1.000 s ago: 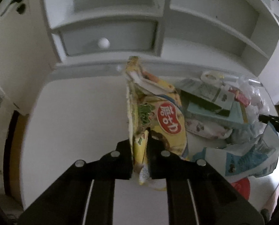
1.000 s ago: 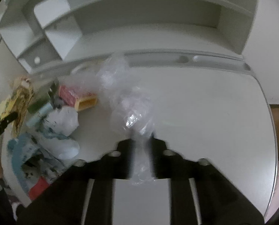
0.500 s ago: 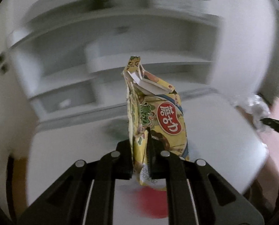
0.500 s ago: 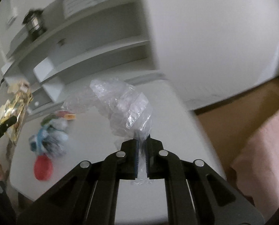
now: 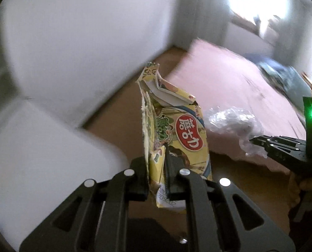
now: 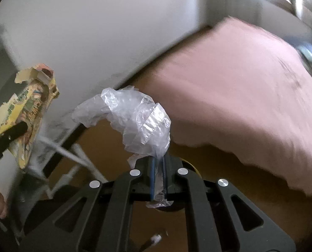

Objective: Collect trash
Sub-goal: 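Carry both items to the black bin and open both tools to drop them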

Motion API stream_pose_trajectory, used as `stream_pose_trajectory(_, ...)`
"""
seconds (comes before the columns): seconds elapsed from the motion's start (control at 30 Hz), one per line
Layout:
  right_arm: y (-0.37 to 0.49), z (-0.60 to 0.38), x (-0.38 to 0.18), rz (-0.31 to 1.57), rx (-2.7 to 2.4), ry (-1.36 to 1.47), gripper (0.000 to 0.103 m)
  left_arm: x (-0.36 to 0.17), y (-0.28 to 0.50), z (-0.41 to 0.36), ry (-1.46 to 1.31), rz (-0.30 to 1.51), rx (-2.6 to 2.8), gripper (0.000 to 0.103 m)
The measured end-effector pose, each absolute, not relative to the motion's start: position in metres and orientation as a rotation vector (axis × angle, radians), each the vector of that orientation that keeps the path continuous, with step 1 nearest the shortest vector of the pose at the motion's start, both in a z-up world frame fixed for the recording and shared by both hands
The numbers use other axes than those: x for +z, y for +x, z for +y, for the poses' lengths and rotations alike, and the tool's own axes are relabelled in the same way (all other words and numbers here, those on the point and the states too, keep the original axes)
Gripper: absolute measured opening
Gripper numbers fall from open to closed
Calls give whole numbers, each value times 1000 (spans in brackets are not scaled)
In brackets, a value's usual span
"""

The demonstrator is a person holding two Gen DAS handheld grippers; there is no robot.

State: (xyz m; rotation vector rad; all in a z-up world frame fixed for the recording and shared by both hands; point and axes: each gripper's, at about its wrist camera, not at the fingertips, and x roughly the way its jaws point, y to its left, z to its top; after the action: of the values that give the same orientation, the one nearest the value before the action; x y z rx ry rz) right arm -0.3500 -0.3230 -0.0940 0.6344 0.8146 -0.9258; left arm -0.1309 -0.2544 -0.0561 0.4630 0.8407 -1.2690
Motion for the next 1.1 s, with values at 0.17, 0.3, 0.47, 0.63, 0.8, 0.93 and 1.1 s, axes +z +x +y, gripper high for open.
stream_pose_trajectory(0.17,-395,-341,-151,907,-1017,765,5,-137,-153,-312,579,988,-1313,11)
stream_pose_trajectory(0.3,-403,-353,-192,973,-1030,851,5,-192,-147,-344,658,1075,-1290,11)
stream_pose_trajectory(0.47,-396,-364,-216,1008,-1007,895,5,-236,-146,-358,720,1133,-1286,11)
stream_pose_trajectory(0.63,-398,-380,-223,1011,-990,927,5,-258,-163,-381,768,1161,-1302,11)
stream_pose_trajectory(0.8,-395,-386,-228,1010,-971,952,5,-259,-170,-382,787,1163,-1307,39)
stream_pose_trajectory(0.93,-387,-387,-235,1012,-951,956,5,-252,-173,-377,794,1123,-1319,66)
stream_pose_trajectory(1.1,-376,-387,-239,1014,-900,968,5,-241,-172,-370,786,1104,-1320,68)
